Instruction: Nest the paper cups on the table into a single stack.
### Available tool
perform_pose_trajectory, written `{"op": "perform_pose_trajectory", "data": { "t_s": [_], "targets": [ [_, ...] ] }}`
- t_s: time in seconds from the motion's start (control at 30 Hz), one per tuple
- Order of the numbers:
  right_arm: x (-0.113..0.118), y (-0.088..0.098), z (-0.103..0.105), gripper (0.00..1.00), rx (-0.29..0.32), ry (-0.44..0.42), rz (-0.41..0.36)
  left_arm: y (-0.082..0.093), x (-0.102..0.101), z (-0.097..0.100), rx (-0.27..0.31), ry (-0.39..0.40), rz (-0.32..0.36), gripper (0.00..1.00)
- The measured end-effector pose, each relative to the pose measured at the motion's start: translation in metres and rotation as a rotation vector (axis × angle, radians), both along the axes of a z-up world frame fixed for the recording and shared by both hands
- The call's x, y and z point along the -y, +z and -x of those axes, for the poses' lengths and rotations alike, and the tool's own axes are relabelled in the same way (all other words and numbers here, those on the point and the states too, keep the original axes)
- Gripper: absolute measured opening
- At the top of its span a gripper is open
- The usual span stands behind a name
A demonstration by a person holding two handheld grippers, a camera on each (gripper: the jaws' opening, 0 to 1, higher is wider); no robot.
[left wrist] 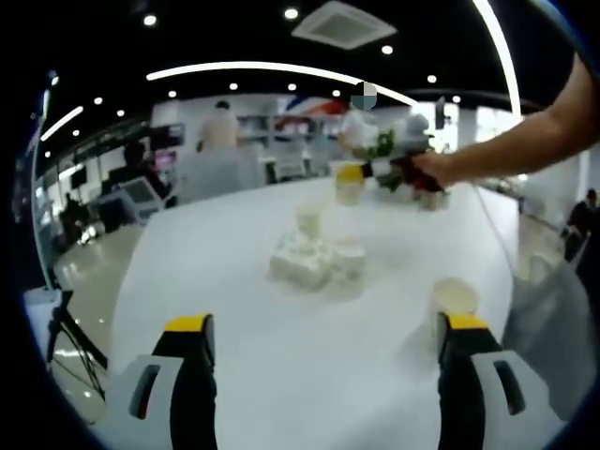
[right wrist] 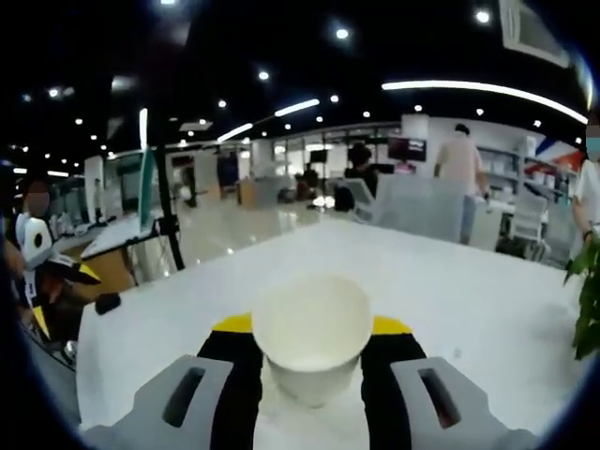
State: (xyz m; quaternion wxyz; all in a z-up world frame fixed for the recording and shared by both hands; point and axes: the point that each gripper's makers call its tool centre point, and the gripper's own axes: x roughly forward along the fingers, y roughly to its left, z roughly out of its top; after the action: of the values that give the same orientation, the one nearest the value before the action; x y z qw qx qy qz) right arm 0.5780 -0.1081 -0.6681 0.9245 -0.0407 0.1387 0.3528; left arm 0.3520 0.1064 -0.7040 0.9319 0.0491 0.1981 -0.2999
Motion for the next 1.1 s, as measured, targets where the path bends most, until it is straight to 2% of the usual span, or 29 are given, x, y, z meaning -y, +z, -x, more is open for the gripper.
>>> {"op": "perform_pose_trajectory", "data": {
  "t_s": [0.77,1.1],
  "targets": [
    [-0.010,0.021,0.049,0.37,0.023,0.051,-0.037,0.007,-0.002,0.007,0.012,0.013,0.009,0.98],
    [-0.012,0.022,0.067,0.36,0.018,0.072,-0.053,0.008,0.000,0.009,0.016,0.017,0.015,0.98]
  ]
}}
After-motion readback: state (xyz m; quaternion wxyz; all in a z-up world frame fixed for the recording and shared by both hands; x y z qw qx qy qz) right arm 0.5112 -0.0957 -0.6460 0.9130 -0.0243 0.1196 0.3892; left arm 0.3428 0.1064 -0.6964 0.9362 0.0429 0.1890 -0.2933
